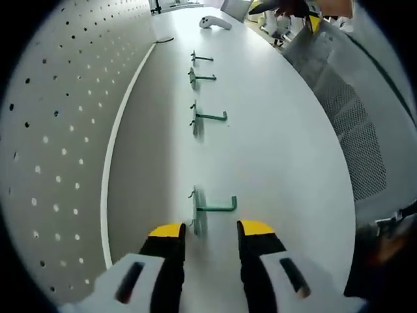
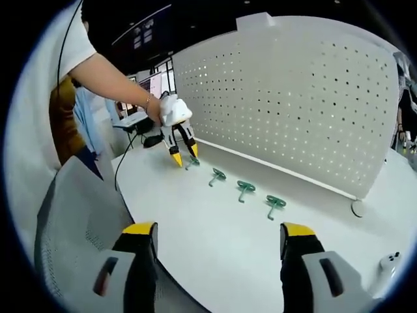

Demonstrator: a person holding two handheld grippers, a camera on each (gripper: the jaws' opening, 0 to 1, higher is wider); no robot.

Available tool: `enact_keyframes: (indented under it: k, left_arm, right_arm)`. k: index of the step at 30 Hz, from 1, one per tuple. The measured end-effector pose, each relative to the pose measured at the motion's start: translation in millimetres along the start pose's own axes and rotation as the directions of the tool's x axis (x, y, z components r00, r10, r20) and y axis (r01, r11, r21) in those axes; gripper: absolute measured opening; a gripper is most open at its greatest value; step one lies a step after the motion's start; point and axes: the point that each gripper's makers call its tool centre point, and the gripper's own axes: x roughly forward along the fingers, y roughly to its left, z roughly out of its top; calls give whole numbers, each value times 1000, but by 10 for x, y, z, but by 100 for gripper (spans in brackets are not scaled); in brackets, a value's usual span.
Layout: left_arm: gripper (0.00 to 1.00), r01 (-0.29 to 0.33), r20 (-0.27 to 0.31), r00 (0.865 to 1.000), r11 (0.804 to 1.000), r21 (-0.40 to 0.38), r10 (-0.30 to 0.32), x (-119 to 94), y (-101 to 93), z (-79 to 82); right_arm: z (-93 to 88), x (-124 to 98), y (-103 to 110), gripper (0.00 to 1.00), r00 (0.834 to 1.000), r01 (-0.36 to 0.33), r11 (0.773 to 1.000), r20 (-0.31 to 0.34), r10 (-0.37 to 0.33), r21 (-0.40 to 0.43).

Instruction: Insert the hook assembly into the mounting plate slot until the hook locks in place.

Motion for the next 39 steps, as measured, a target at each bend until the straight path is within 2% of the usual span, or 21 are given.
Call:
enact_keyframes:
  k: [10,23,29,39]
  left_arm:
    - [28,-29,19,999,998,-60,31,-7,45,19]
    - [13,-75,29,996,993,-95,79,6,117,29]
    - [6,-102,13,995,991,-88,103,6,150,21]
    - [4,-101,-1,995,992,-71,102,10,154,23]
  right_arm:
    - [-14,-2,-2,74,1000,3,1000,-6,-3,-1]
    - [-9,-9,-1,74,1000,6,1000,-1,-6,4]
    - [-7,-10,-6,73,1000,8,1000,2,-8,6]
    - [7,-24,-33,74,1000,13,1000,14,-13,28]
